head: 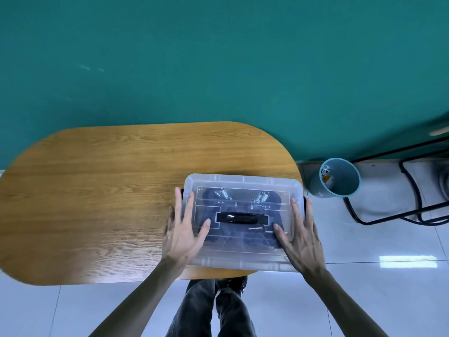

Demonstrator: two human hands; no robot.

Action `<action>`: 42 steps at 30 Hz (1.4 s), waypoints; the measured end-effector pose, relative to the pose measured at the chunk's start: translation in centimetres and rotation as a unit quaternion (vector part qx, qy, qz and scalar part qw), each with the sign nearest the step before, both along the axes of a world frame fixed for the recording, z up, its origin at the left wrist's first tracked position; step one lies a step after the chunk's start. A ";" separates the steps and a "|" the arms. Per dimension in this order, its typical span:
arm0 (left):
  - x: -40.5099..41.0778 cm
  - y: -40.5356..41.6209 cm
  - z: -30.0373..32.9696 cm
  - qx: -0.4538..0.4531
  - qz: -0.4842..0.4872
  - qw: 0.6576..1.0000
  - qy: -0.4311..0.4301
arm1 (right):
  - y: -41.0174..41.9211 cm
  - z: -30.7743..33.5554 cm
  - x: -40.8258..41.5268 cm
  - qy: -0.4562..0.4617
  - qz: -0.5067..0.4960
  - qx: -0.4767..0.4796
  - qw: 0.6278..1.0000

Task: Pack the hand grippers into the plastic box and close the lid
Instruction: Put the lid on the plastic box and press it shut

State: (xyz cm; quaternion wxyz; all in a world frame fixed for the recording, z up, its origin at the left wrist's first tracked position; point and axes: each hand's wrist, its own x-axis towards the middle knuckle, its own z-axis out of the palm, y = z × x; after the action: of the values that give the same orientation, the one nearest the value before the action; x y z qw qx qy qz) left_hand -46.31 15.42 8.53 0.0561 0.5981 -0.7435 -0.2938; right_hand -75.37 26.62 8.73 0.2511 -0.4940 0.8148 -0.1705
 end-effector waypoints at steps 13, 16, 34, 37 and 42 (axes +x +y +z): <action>0.5 0.0 0.7 0.030 0.041 0.997 0.049 | 0.2 -0.2 -0.9 0.008 0.002 0.022 1.000; 0.7 -0.1 0.7 0.033 0.042 0.997 0.050 | 0.2 -0.3 -1.0 -0.040 -0.004 0.000 0.999; -0.4 0.8 -0.4 -0.117 -0.002 0.987 -0.111 | 0.6 -0.3 1.3 0.203 -0.005 0.007 0.979; -2.6 1.6 -0.3 -0.115 0.008 0.981 -0.158 | -0.1 -0.4 3.5 0.219 -0.043 0.028 0.974; -4.0 1.8 -0.4 -0.094 0.025 0.970 -0.223 | -0.9 -0.6 4.7 0.235 -0.066 0.064 0.968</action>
State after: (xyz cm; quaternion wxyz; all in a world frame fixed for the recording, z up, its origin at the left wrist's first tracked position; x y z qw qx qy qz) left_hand -50.31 17.19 8.13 -0.0483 0.6586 -0.7466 -0.0804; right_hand -70.65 25.73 8.11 0.0716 -0.4480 0.8911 -0.0131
